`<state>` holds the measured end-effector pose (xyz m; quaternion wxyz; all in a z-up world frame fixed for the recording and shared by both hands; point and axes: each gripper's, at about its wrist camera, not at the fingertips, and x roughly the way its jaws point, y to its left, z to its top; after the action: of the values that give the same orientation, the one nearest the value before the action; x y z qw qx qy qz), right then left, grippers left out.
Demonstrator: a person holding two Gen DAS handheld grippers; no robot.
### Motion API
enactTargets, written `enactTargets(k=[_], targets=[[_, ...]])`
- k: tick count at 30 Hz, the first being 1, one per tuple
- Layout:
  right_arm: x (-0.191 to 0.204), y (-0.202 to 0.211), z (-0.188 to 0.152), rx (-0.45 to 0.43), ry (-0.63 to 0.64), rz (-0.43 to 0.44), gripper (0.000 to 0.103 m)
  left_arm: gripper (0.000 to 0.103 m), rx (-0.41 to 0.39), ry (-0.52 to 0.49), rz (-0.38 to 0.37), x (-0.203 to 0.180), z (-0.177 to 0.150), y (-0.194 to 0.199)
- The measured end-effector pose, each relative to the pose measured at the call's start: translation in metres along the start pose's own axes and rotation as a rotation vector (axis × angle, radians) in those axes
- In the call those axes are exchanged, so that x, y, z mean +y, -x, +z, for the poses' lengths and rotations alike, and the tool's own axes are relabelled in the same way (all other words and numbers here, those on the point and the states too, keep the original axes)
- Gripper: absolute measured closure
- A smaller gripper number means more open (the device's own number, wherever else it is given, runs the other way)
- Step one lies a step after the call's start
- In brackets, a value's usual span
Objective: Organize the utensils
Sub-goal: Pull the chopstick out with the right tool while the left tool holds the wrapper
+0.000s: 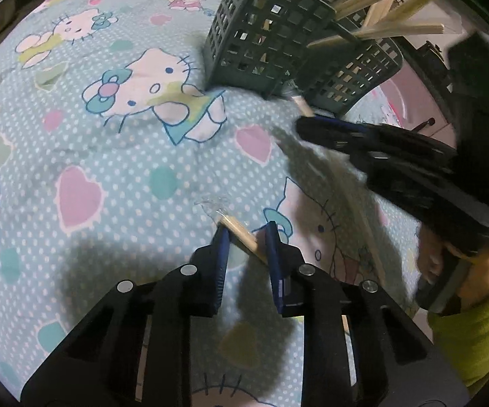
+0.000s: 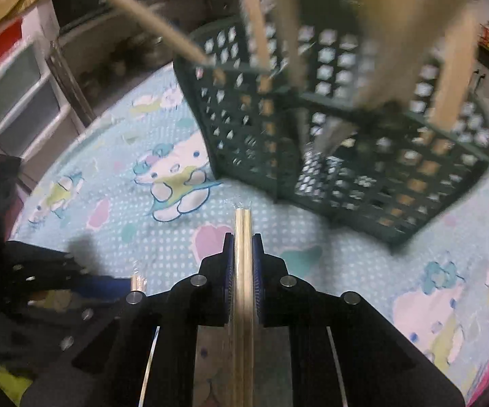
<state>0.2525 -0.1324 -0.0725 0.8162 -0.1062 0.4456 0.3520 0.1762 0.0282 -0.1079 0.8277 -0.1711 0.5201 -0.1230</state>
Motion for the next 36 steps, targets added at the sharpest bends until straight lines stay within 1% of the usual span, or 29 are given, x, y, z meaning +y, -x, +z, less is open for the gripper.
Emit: enactTargets(k=[4, 7, 10, 11, 17, 19, 23, 32, 36], targets=[[-0.010, 0.036, -0.005, -0.079, -0.020, 0.010, 0.093, 0.090, 0.000, 0.002, -0.020, 0.000, 0.008, 0.000], [-0.016, 0.065, -0.010, -0.142, -0.041, 0.000, 0.093, 0.092, -0.031, -0.001, -0.060, -0.001, 0.018, 0.012], [-0.021, 0.091, -0.011, -0.206, -0.067, 0.000, 0.093, 0.094, -0.070, -0.031, -0.080, -0.010, 0.027, 0.026], [-0.023, 0.103, -0.013, -0.230, -0.073, 0.000, 0.097, 0.095, -0.084, -0.045, -0.084, -0.015, 0.026, 0.033], [-0.030, 0.149, -0.016, -0.329, -0.077, -0.027, 0.097, 0.099, -0.173, -0.123, -0.122, -0.043, 0.040, 0.066], [-0.029, 0.160, -0.015, -0.361, -0.077, -0.028, 0.097, 0.100, -0.198, -0.146, -0.127, -0.050, 0.040, 0.077], [-0.022, 0.183, -0.009, -0.440, -0.070, -0.036, 0.097, 0.100, -0.269, -0.186, -0.133, -0.062, 0.043, 0.099], [-0.027, 0.231, 0.012, -0.619, -0.080, -0.074, 0.097, 0.100, -0.470, -0.228, -0.131, -0.086, 0.079, 0.165], [-0.030, 0.246, 0.025, -0.677, -0.077, -0.093, 0.097, 0.100, -0.564, -0.243, -0.114, -0.097, 0.097, 0.194]])
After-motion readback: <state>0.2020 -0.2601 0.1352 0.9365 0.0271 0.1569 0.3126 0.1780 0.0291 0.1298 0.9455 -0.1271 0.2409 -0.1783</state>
